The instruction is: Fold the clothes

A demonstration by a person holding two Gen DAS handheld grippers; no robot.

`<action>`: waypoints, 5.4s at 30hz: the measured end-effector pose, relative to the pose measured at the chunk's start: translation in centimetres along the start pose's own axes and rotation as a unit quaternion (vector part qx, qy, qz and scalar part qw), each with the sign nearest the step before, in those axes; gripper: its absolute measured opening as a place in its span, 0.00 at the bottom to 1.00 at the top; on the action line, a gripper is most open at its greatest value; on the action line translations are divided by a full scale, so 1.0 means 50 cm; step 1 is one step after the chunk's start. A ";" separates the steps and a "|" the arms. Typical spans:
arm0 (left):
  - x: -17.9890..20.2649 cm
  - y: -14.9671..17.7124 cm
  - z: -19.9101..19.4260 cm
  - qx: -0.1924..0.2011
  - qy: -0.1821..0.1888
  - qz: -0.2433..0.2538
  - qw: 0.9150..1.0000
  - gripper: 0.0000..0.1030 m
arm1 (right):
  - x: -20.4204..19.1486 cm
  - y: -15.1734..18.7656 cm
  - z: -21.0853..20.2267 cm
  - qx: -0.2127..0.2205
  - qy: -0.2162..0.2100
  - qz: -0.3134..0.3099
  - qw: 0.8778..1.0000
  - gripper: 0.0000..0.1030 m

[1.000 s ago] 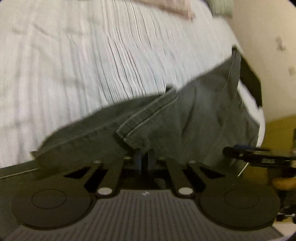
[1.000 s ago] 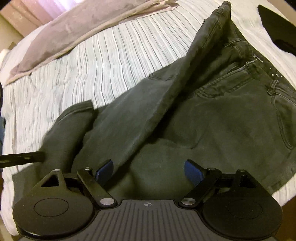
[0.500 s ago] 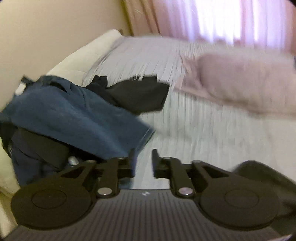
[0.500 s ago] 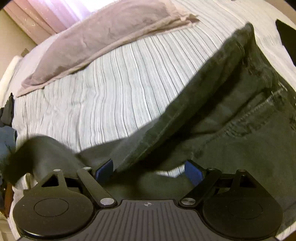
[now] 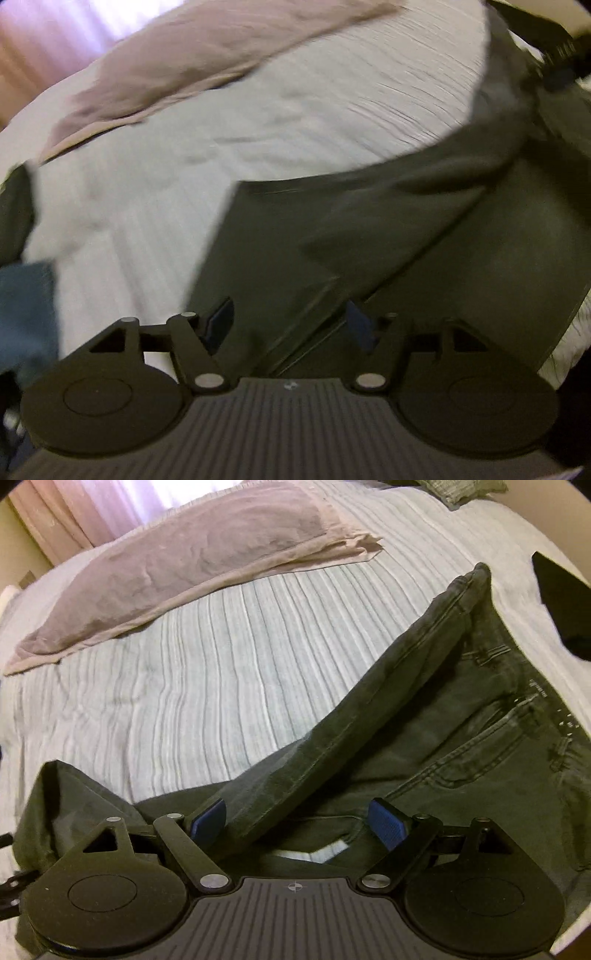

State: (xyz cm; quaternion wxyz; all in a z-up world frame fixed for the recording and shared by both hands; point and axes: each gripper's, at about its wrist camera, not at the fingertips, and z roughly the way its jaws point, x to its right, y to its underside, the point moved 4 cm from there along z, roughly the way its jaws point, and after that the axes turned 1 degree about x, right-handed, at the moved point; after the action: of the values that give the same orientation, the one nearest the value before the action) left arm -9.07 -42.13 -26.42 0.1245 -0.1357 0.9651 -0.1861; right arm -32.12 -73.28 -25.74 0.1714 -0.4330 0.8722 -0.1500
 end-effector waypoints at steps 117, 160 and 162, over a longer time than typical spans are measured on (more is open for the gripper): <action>0.672 -0.962 0.393 0.030 0.219 0.327 0.919 0.07 | 0.745 0.075 -0.142 0.110 -0.054 0.362 0.924 0.12; 0.902 -0.732 0.274 0.010 0.290 0.241 0.926 0.00 | 0.668 -0.193 0.045 0.027 -0.112 -0.080 0.990 0.00; 0.901 -0.729 0.277 0.011 0.289 0.241 0.926 0.01 | 0.676 -0.200 0.054 0.030 -0.130 -0.066 0.989 0.01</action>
State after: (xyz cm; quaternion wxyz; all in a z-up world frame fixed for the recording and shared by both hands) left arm -39.15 -93.12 -33.13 -0.1177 0.1618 0.9607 -0.1926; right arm -43.08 -106.63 -29.78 0.2859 -0.5000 0.8072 -0.1293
